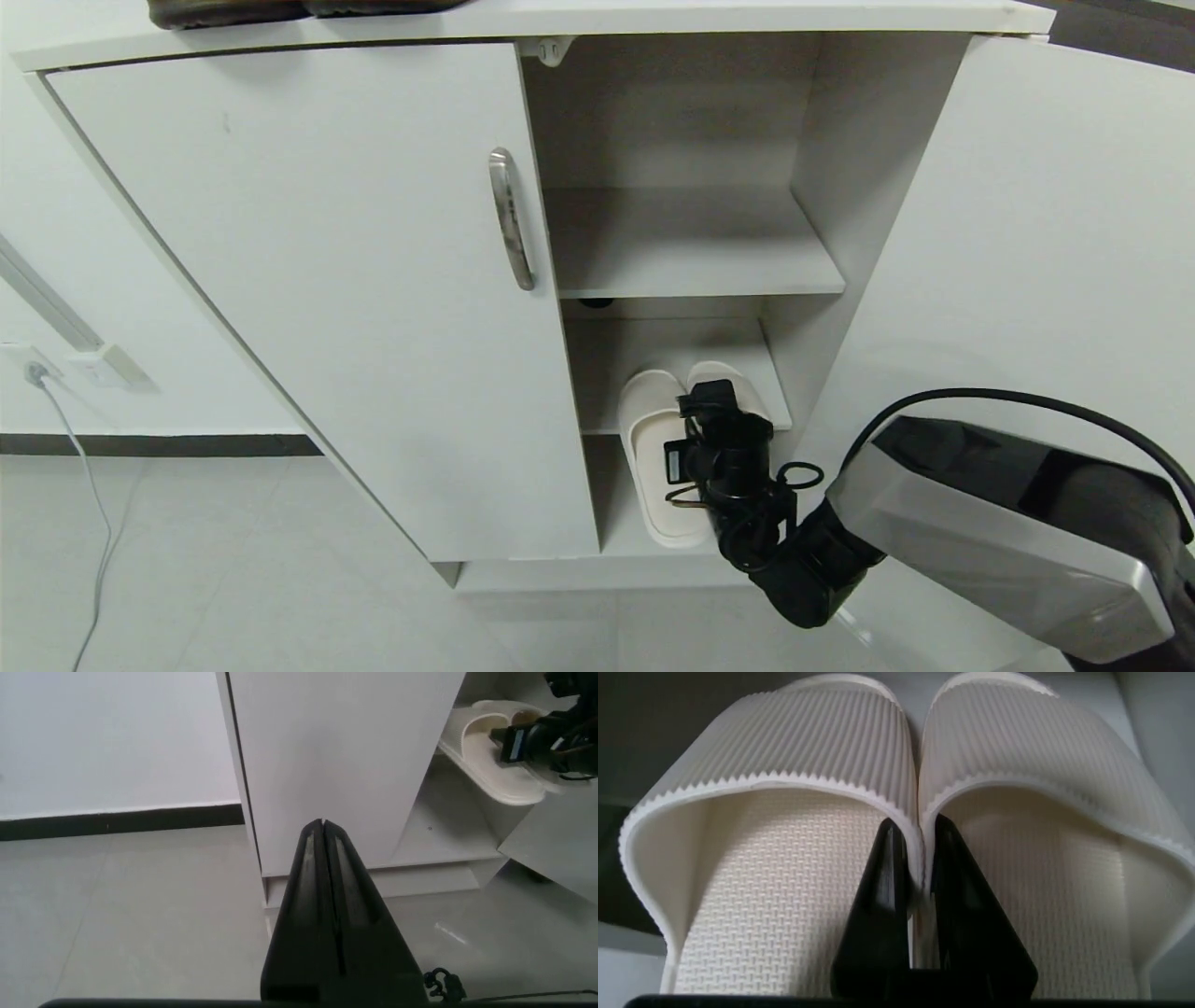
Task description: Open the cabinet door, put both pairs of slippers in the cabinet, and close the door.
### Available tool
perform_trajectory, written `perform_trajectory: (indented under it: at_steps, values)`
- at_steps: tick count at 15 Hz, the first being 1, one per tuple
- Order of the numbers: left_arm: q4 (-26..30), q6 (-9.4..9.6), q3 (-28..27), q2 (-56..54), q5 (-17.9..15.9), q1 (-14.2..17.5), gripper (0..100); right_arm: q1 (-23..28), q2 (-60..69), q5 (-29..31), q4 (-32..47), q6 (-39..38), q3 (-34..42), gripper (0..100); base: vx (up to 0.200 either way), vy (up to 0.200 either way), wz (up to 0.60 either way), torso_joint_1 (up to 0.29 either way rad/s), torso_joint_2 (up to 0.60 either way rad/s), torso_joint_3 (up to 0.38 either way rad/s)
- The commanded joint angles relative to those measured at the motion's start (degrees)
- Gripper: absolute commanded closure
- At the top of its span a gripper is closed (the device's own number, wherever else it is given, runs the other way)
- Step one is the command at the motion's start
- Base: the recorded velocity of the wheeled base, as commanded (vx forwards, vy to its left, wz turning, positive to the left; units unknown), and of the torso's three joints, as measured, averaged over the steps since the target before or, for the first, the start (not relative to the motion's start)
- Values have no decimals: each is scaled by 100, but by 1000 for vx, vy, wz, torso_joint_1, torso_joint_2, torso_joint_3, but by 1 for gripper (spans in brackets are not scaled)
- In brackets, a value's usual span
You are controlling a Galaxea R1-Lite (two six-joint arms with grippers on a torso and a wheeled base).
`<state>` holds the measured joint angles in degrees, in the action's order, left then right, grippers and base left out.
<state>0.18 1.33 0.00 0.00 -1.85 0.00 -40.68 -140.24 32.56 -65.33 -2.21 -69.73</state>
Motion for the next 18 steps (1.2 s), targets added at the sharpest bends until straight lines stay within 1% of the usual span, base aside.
perform_trajectory:
  at_steps: [1, 7, 8, 10, 11, 13, 15, 18]
  values:
    - [-1, -1, 0, 9, 1, 0, 100, 95, -188, -4, 310, -17, -577, 100, 0, 0, 0, 0, 0, 0]
    - [-1, -36, 0, 9, 36, 0, 100, 341, -654, 31, 1426, -25, -2168, 100, 0, 0, 0, 0, 0, 0]
    - [-1, -36, 0, 9, 36, 0, 100, 377, -680, 40, 1550, -17, -2335, 100, 0, 0, 0, 0, 0, 0]
    - [-1, -45, 0, 9, 36, 0, 100, 535, -838, 49, 2147, -43, -3064, 100, 0, 0, 0, 0, 0, 0]
    - [-1, -36, 0, 9, 36, 0, 100, 579, -935, 119, 2341, -43, -3398, 100, 0, 0, 0, 0, 0, 0]
    - [-1, -45, 0, 9, 36, 0, 100, 631, -1278, 233, 2736, -34, -4303, 100, 0, 0, 0, 0, 0, 0]
    - [-1, -45, 0, 9, 36, 0, 100, 631, -1313, 180, 3052, -25, -4486, 100, 0, 0, 0, 0, 0, 0]
    - [-1, -45, 0, 9, 36, 0, 100, 693, -1313, 163, 3079, -8, -4486, 100, 0, 0, 0, 0, 0, 0]
